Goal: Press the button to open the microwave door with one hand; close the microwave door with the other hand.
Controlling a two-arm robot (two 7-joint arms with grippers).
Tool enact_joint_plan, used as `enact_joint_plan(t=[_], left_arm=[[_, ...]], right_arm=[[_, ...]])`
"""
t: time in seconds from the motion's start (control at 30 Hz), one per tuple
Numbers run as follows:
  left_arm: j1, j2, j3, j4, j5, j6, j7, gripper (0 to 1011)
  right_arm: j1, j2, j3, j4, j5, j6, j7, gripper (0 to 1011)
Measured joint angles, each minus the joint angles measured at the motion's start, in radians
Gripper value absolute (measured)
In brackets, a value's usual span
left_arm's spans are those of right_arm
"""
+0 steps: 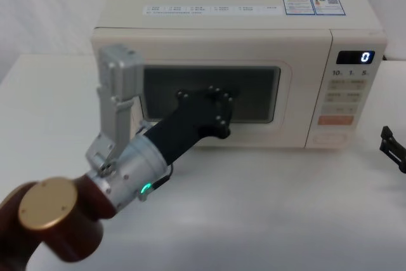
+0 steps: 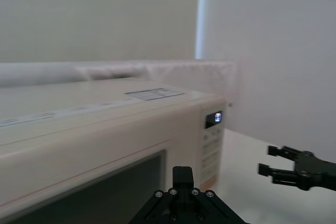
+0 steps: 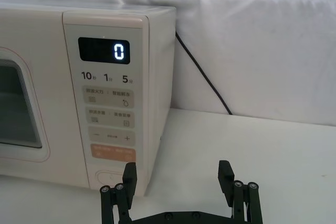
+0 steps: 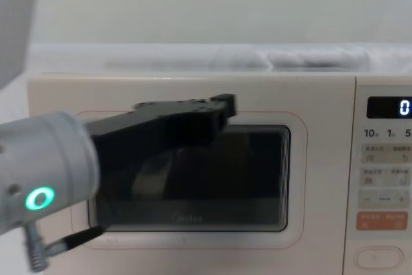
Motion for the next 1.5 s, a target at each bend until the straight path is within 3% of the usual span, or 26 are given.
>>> enact_joint_plan(t=[0.23,0.5,0.6,0.77,1.2,1.5], left_arm=[[0.115,0.018,-0.065,-0.079,0.012,-0.018,0.045,0],[0.193,0.026,-0.114,-0.119,0.026,-0.028,0.062,0],[0.217,0.02,-0.131,-0.129,0.041,-0.037,0.082,0],[0.293,-0.009,-0.167,-0.145,0.109,-0.088,0.157,0],[0.379,-0.074,-0.23,-0.066,0.283,-0.199,0.3,0],[0.384,-0.1,-0.307,-0.006,0.301,-0.194,0.344,0]], right_arm=[[0.0,0.0,0.0,0.0,0.0,0.0,0.0,1002],[0.0,0.0,0.0,0.0,0.0,0.0,0.0,1002],[0.0,0.0,0.0,0.0,0.0,0.0,0.0,1002],[0.0,0.0,0.0,0.0,0.0,0.0,0.0,1002],[0.0,0.0,0.0,0.0,0.0,0.0,0.0,1002],[0.0,0.0,0.0,0.0,0.0,0.0,0.0,1002]])
